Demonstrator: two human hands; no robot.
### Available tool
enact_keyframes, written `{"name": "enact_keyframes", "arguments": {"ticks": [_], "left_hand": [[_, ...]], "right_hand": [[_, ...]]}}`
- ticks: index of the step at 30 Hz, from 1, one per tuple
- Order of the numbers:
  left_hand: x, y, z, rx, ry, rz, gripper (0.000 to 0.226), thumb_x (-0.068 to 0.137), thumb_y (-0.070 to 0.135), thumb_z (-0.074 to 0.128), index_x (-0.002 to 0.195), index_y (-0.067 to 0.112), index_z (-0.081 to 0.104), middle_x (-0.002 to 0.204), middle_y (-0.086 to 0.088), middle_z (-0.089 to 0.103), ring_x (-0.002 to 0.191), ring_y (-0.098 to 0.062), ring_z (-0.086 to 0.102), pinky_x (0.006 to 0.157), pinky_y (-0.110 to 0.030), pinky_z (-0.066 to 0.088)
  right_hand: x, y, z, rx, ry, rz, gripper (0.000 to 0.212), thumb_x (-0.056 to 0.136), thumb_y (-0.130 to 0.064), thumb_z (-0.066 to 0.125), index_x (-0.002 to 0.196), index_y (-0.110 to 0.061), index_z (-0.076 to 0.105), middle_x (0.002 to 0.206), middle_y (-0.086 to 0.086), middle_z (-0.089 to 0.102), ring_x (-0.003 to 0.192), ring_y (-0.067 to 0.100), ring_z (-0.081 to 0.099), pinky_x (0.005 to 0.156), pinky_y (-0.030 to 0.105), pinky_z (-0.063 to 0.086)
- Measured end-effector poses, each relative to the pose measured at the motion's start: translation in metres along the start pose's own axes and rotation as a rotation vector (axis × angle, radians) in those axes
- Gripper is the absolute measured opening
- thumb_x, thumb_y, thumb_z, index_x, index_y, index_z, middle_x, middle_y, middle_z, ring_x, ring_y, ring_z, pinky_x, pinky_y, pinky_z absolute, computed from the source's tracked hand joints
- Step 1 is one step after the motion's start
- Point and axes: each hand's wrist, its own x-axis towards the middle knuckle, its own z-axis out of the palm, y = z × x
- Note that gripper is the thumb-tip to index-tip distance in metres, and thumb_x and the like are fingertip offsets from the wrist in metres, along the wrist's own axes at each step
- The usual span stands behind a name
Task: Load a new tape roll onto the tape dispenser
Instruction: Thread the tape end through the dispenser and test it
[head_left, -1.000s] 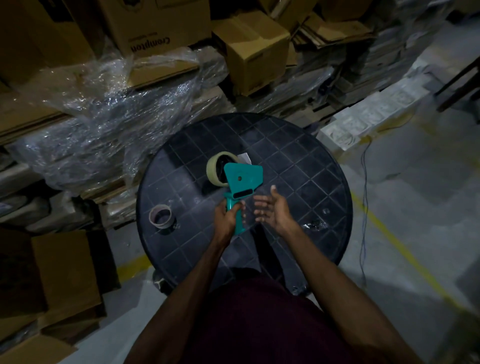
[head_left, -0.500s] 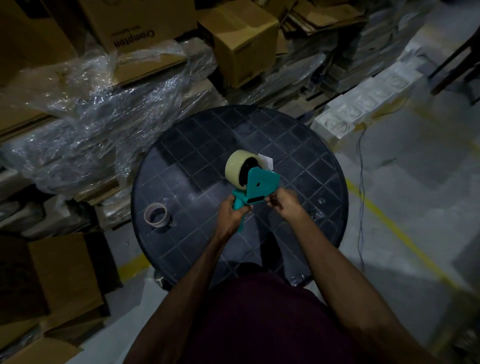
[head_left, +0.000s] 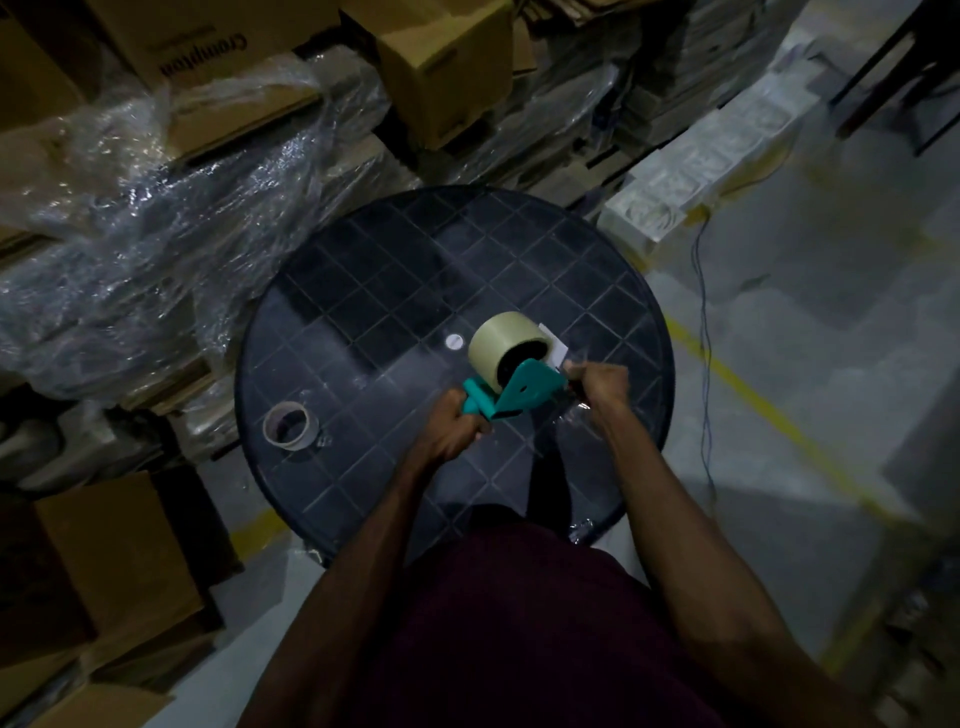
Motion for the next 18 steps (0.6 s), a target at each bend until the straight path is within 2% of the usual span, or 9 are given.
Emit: {"name": "enact_keyframes", "arguments": {"ticks": [3, 6, 9, 11, 13, 16, 17, 18], "left_hand": [[0.0, -0.002, 0.004, -0.005, -0.015, -0.032, 0.016, 0.068, 0.0, 0.05, 0.075, 0.002, 0.065, 0.062, -0.013, 0.06, 0.048, -0.017, 0.049, 0.047, -0.027, 0.039], [0.001, -0.003, 0.005, -0.024, -0.022, -0.045, 0.022, 0.079, -0.007, 0.042, 0.076, -0.001, 0.063, 0.058, -0.011, 0.059, 0.045, -0.016, 0.048, 0.044, -0.026, 0.036], [-0.001, -0.008, 0.004, -0.126, 0.024, -0.083, 0.023, 0.085, -0.007, 0.041, 0.075, -0.002, 0.061, 0.056, -0.012, 0.057, 0.044, -0.016, 0.046, 0.043, -0.024, 0.033], [-0.003, -0.012, 0.005, -0.198, 0.058, -0.107, 0.024, 0.087, -0.006, 0.041, 0.072, 0.001, 0.058, 0.055, -0.011, 0.053, 0.043, -0.017, 0.045, 0.045, -0.024, 0.032], [-0.004, -0.014, 0.005, -0.233, 0.063, -0.108, 0.022, 0.086, -0.007, 0.04, 0.076, 0.001, 0.058, 0.056, -0.011, 0.052, 0.042, -0.017, 0.044, 0.045, -0.024, 0.032], [-0.001, -0.019, 0.007, -0.234, 0.069, -0.083, 0.021, 0.088, -0.006, 0.041, 0.078, 0.001, 0.059, 0.057, -0.01, 0.053, 0.043, -0.016, 0.045, 0.045, -0.024, 0.032], [0.0, -0.022, 0.006, -0.234, 0.072, -0.066, 0.021, 0.088, -0.005, 0.042, 0.078, 0.001, 0.059, 0.056, -0.009, 0.054, 0.044, -0.017, 0.045, 0.045, -0.025, 0.033], [0.001, -0.025, 0.006, -0.233, 0.074, -0.047, 0.02, 0.088, -0.003, 0.043, 0.078, 0.001, 0.06, 0.056, -0.008, 0.055, 0.045, -0.018, 0.047, 0.046, -0.026, 0.034]], "right_hand": [[0.002, 0.007, -0.007, 0.021, 0.006, -0.015, 0.022, 0.084, -0.002, 0.071, 0.062, -0.002, 0.065, 0.038, -0.001, 0.058, 0.031, 0.008, 0.048, 0.036, 0.019, 0.04], [0.002, 0.011, -0.007, 0.051, 0.019, -0.013, 0.023, 0.085, -0.004, 0.069, 0.062, -0.004, 0.065, 0.048, 0.004, 0.06, 0.035, 0.01, 0.049, 0.037, 0.02, 0.039], [0.005, 0.013, -0.001, 0.151, -0.091, 0.103, 0.016, 0.091, -0.01, 0.061, 0.085, 0.001, 0.07, 0.065, 0.008, 0.064, 0.046, 0.012, 0.055, 0.042, 0.023, 0.044], [0.007, 0.012, 0.001, 0.177, -0.129, 0.148, 0.015, 0.089, -0.003, 0.054, 0.091, 0.001, 0.069, 0.07, 0.01, 0.063, 0.051, 0.014, 0.056, 0.043, 0.024, 0.044], [0.0, 0.002, 0.002, 0.169, -0.118, 0.111, 0.021, 0.086, 0.003, 0.052, 0.092, -0.005, 0.07, 0.067, 0.01, 0.065, 0.055, 0.018, 0.057, 0.045, 0.026, 0.044], [-0.011, -0.012, 0.001, 0.164, -0.156, -0.017, 0.044, 0.086, 0.004, 0.056, 0.107, -0.035, 0.06, 0.072, 0.009, 0.069, 0.055, 0.017, 0.06, 0.046, 0.027, 0.048], [-0.013, -0.014, 0.0, 0.16, -0.178, -0.046, 0.044, 0.086, 0.002, 0.059, 0.113, -0.033, 0.059, 0.076, 0.01, 0.07, 0.056, 0.017, 0.061, 0.048, 0.028, 0.049], [-0.014, -0.016, 0.0, 0.142, -0.188, -0.066, 0.039, 0.085, -0.001, 0.062, 0.115, -0.025, 0.061, 0.077, 0.011, 0.07, 0.057, 0.016, 0.06, 0.049, 0.027, 0.049]]}}
